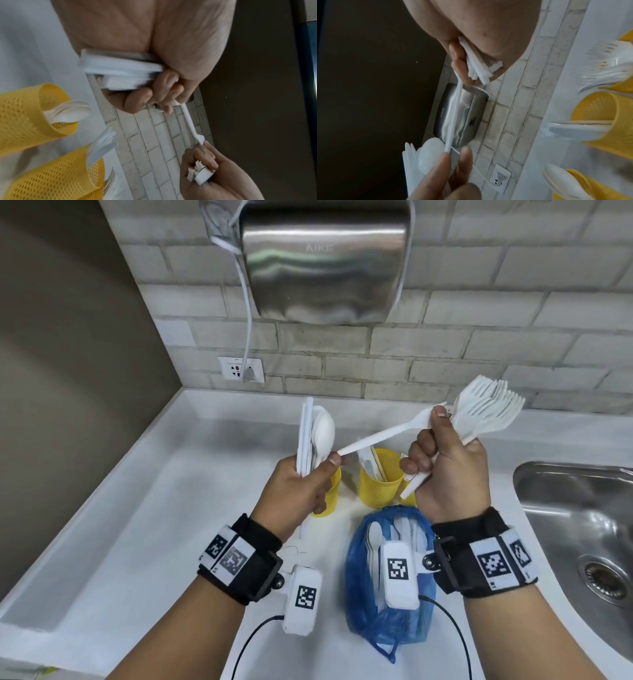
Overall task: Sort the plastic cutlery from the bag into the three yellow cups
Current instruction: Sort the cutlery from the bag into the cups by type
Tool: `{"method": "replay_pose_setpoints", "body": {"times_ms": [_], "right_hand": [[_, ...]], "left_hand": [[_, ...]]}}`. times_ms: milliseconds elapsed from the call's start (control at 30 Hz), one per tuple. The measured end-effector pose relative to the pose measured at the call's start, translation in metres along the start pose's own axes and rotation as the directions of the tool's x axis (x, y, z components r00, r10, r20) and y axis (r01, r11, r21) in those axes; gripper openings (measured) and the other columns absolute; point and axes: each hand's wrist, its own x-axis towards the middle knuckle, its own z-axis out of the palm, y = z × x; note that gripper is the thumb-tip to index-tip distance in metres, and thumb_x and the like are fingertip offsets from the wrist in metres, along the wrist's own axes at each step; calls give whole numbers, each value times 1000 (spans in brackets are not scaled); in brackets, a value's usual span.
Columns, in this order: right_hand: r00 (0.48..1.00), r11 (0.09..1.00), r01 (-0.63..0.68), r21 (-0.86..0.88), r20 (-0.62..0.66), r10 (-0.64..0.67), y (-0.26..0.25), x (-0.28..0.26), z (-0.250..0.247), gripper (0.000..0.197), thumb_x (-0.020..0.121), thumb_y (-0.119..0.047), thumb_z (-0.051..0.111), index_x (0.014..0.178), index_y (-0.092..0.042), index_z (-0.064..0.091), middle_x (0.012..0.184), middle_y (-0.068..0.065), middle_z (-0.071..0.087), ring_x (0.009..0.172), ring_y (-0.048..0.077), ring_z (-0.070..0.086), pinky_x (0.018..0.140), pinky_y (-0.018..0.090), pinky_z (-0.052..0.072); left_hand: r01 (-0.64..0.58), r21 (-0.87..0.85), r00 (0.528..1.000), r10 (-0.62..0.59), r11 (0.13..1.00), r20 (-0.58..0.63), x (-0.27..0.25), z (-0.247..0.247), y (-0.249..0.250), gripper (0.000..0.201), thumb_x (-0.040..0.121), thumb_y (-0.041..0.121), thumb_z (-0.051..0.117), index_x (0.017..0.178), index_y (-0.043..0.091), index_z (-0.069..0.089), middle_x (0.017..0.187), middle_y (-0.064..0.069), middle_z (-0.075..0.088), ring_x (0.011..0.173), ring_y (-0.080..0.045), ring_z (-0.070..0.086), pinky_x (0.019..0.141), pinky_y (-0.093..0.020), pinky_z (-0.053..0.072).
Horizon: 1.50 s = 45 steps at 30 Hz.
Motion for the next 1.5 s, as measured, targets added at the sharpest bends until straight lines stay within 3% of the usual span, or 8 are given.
{"method": "replay_pose_setpoints", "body": {"times_ms": [333, 600, 733, 933, 1033, 1133, 1233, 1500], "right_hand": [[997, 984, 61, -166, 65, -51, 13, -6, 17, 26, 102, -15, 62, 79, -16, 50, 59, 6, 26, 41, 16, 26, 43, 25, 30], [987, 905, 67, -419, 158, 1, 28, -8, 23, 28, 90, -21, 79, 70, -12, 62, 47, 10, 38, 39, 22, 32, 46, 30, 33], [976, 883, 148, -446, 212, -57, 34, -9, 24, 41, 93, -27, 75, 82, 8, 60, 59, 20, 49, 46, 25, 42, 49, 31, 38], [970, 858, 223, -462, 190, -150, 33, -5, 24, 42, 102, -33, 62, 65, -15, 70, 66, 15, 69, 64, 37, 66, 73, 47, 56], [955, 854, 273, -443, 232, -185, 33, -5, 27, 32, 104, -26, 58, 75, -18, 69, 69, 14, 70, 72, 46, 67, 75, 49, 58], [918, 811, 380, -446, 293, -268, 33, -9, 32, 10, 105, -18, 57, 98, -15, 65, 66, 8, 61, 65, 30, 62, 68, 30, 54], [894, 781, 428, -454, 337, -295, 39, -12, 33, 9, 103, -14, 60, 106, -20, 66, 74, -4, 60, 65, 22, 58, 67, 28, 51], [941, 837, 299, -458, 288, -178, 49, -17, 23, 24, 92, -11, 74, 81, -31, 69, 73, -14, 69, 72, 4, 65, 72, 24, 52]], "left_hand": [[-17, -38, 995, 13, 999, -98, 2, -4, -8, 21, 99, 18, 64, 93, -1, 70, 67, -7, 50, 48, -16, 33, 50, -26, 30], [-25, -60, 996, 30, 998, 88, 2, 3, -4, 16, 98, 16, 64, 96, 0, 65, 66, -7, 48, 47, -13, 32, 48, -23, 30], [-33, -5, 990, 33, 999, 140, 1, 8, -3, 13, 99, 17, 64, 95, 6, 66, 66, -7, 50, 49, -16, 32, 48, -23, 32], [39, -45, 999, -38, 998, 32, 4, 11, -2, 19, 102, 24, 60, 106, 7, 68, 74, -12, 61, 46, -18, 38, 48, -25, 32], [164, -150, 985, -171, 975, -36, 7, 13, -5, 24, 102, 18, 57, 116, 0, 65, 86, -18, 72, 51, -18, 51, 44, -24, 35], [306, -305, 950, -312, 902, 32, 8, 19, -5, 23, 101, 9, 55, 111, -9, 63, 91, -22, 74, 64, -21, 69, 50, -20, 49], [391, -428, 920, -361, 815, 153, 10, 23, -3, 21, 102, 7, 51, 104, -7, 66, 94, -23, 73, 83, -30, 75, 80, -36, 62], [379, -457, 925, -312, 804, 217, 15, 24, 9, 25, 102, 6, 44, 108, -3, 67, 108, -23, 72, 90, -28, 74, 85, -36, 61]]}}
